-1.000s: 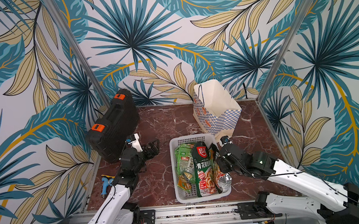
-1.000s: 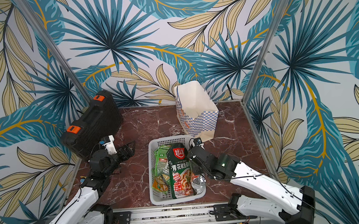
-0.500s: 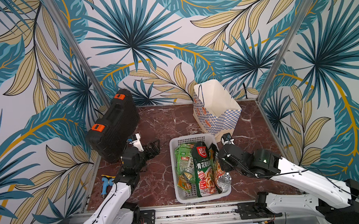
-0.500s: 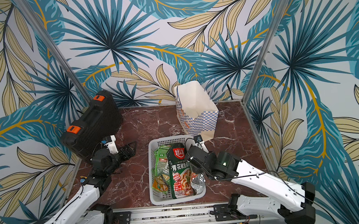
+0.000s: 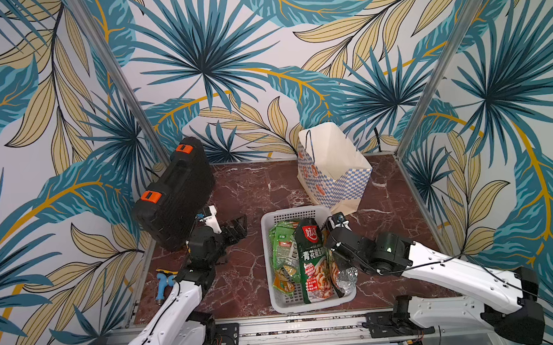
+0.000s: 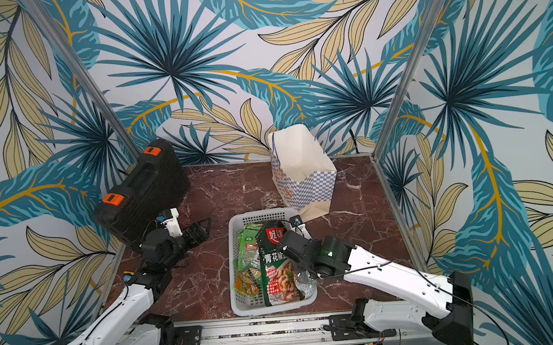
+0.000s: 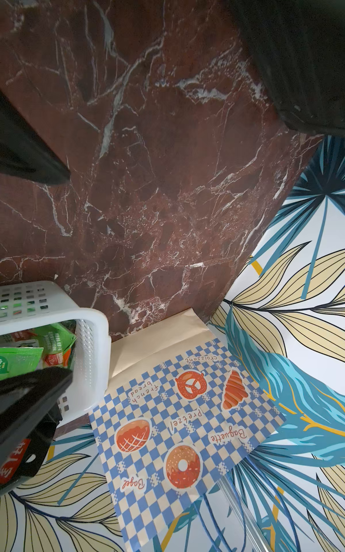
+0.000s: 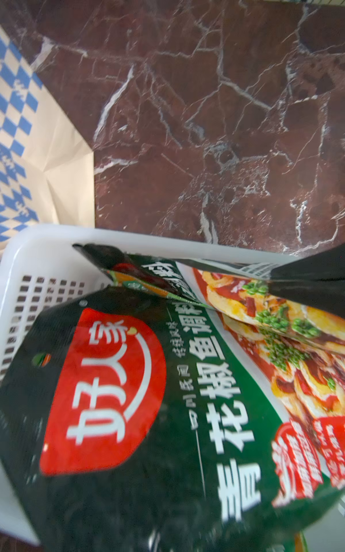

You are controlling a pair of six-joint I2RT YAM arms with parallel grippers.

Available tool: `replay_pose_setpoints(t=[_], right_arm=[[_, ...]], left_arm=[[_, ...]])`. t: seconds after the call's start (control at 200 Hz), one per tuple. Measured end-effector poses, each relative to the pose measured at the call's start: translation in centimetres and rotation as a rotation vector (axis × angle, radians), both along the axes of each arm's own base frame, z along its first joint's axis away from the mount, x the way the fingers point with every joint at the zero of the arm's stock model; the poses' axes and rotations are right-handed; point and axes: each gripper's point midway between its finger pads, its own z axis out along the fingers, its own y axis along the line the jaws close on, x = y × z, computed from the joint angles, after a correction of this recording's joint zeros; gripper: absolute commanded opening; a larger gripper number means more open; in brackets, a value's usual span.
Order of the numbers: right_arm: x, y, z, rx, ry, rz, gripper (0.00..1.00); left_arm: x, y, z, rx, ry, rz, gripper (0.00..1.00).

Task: Place the condiment packets inside the bag
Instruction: Pick up the condiment packet from the storage box.

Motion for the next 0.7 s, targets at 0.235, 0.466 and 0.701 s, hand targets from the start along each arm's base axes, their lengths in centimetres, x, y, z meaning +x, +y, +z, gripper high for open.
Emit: replay_pose_setpoints(t=[0.235, 0.466, 0.701], right_arm=[[-0.3, 4.7, 3.4, 0.089, -0.051, 0.166, 0.00], [-0.1, 8.0, 9.8, 0.147, -0.167, 0.285, 0.00], [0.7, 7.5, 16.8, 0.193, -0.322, 0.294, 0.00]], left_arm=[[0.0, -0.1, 0.0, -0.002, 0.000, -0.005, 1.00], [0.0, -0.1, 0.0, -0.005, 0.001, -0.004, 1.00], [0.0, -0.1, 0.0, -0.005, 0.001, -0.004, 1.00]])
